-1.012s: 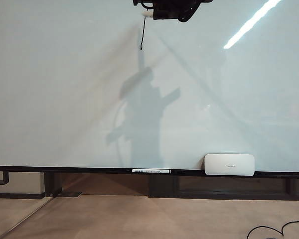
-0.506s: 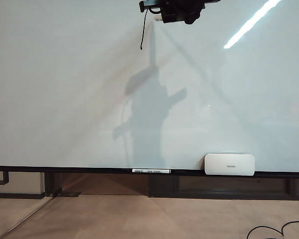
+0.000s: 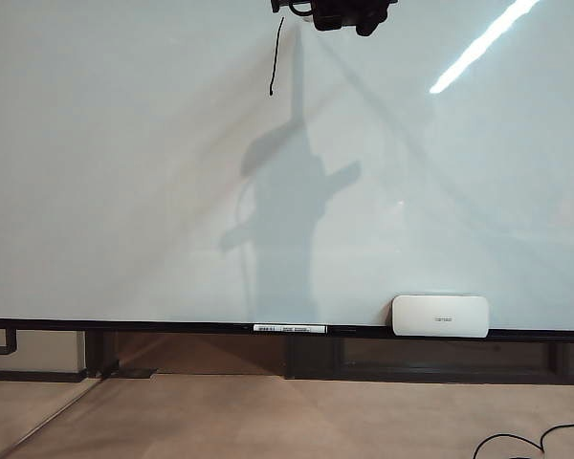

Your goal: Reach to the right to find the marker pen, pick it up, and write the number 18 on the whiteboard.

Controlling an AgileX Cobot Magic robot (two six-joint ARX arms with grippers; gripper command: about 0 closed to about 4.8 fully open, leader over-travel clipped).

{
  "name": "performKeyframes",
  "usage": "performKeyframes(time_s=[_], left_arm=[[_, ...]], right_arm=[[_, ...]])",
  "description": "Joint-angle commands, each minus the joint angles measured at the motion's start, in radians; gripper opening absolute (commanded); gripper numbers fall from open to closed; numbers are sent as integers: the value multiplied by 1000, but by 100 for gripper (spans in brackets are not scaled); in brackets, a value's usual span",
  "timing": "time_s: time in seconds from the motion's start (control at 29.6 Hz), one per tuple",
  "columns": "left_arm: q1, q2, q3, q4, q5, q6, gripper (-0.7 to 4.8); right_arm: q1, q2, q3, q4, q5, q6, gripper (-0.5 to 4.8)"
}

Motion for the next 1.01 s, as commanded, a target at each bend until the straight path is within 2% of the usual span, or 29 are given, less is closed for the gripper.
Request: performKeyframes(time_s=[0.03, 1.01], left_arm=[[0, -1, 3, 6, 6, 13, -5], [0, -1, 3, 6, 5, 19, -5]], right_arm=[[2, -13, 4, 18, 8, -11, -2], [-37, -12, 4, 24, -42, -7, -2]])
